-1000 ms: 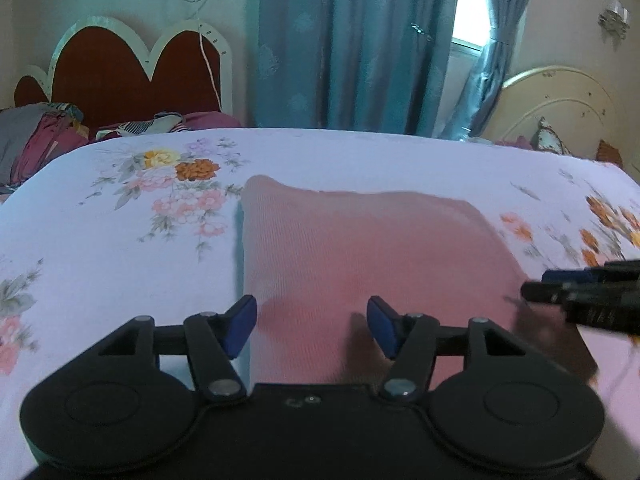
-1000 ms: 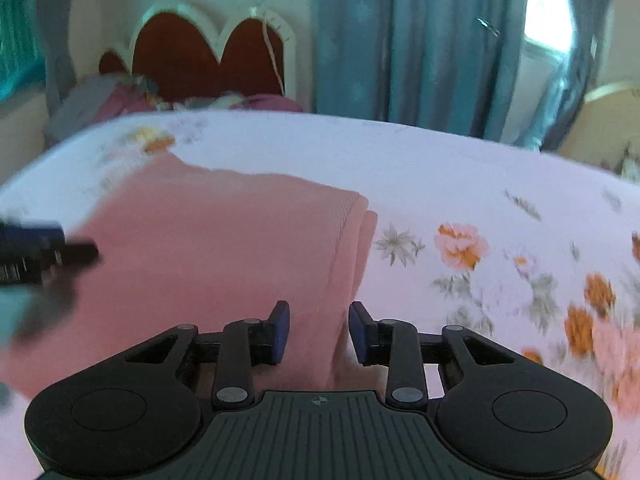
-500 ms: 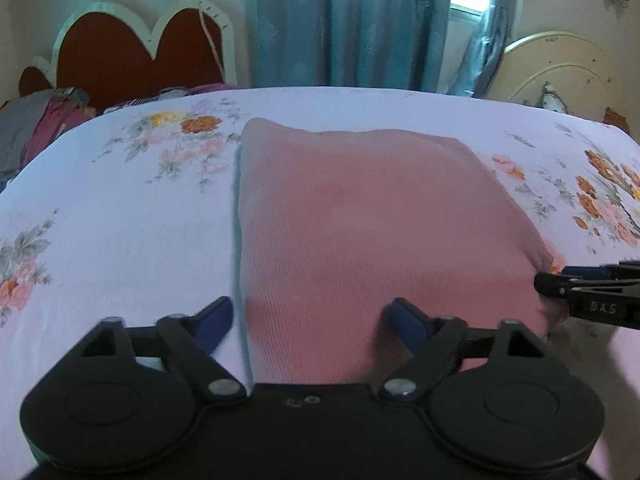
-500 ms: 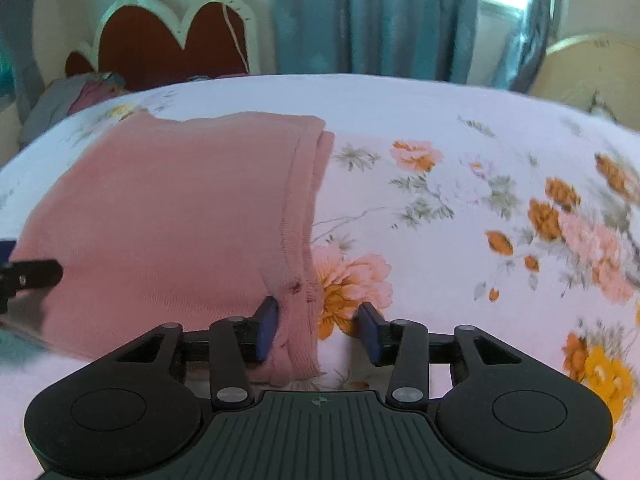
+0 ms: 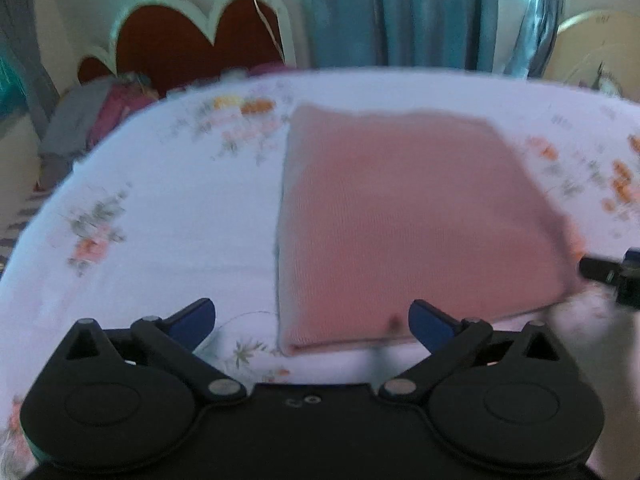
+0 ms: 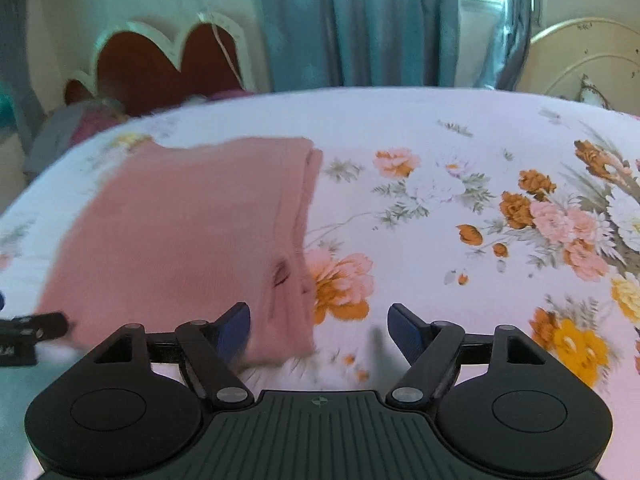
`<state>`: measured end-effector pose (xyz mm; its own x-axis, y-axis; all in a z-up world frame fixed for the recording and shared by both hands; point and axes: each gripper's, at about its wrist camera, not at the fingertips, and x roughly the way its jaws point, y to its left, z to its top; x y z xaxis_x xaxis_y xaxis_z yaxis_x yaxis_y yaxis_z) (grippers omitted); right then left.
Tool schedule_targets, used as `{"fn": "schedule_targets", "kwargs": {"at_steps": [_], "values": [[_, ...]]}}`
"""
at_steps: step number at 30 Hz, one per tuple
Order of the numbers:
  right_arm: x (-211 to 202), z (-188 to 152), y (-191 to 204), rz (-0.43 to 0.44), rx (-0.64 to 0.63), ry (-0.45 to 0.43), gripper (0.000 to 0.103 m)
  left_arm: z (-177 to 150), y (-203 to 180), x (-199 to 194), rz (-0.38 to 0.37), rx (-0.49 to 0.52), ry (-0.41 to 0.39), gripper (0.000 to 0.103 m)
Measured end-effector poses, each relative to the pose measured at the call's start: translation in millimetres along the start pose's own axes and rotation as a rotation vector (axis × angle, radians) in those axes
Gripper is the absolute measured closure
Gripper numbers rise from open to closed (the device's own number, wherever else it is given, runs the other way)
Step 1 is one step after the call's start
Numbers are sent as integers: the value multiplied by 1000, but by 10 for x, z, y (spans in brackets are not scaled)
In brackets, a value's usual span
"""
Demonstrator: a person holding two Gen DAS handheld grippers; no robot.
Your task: Fold small clothes
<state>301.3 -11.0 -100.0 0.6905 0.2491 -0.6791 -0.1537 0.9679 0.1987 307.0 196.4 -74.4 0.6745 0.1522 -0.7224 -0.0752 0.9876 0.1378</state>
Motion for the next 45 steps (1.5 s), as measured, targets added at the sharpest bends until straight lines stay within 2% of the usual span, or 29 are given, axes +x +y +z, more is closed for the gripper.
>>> {"fn": "schedule_targets", "kwargs": {"at_steps": [4,7,12,14,15,16,19,21,24,28,34,45], "values": [[-555,-194,32,58,-45,-42,28,-142,-20,-622,-37,-32,-69,0],[-1034,-359,34,97,-70,-70,28,-313,-104,-1120,3,-21,-130,0],[-1766,-592,80,103,-135,-128,27,-676,-195,-1958,31,-40,-289,0],[-2037,-676,87,104,-145,-150,19,-775,-244,-2221,58,-26,-316,0],[-2153,-715,89,104,-147,-165,11,-798,-263,-2306,61,-24,-317,0],[-2279,-751,99,103,-149,-185,9,-845,-272,-2399,56,-22,-315,0],[-2620,-823,130,88,-147,-235,8,-941,-315,-2577,62,-35,-267,0],[-2814,-853,154,46,-114,-263,0,-1006,-333,-2652,65,-42,-254,0],[-3039,-893,187,20,-92,-306,0,-1113,-344,-2752,81,-46,-252,0],[-3220,-918,174,-5,-74,-342,0,-1187,-335,-2895,65,-79,-248,0],[-3356,-972,144,16,-63,-366,0,-1246,-351,-3063,63,-94,-276,0],[-3410,-972,150,36,-73,-374,0,-1249,-310,-3087,63,-122,-270,0]]}}
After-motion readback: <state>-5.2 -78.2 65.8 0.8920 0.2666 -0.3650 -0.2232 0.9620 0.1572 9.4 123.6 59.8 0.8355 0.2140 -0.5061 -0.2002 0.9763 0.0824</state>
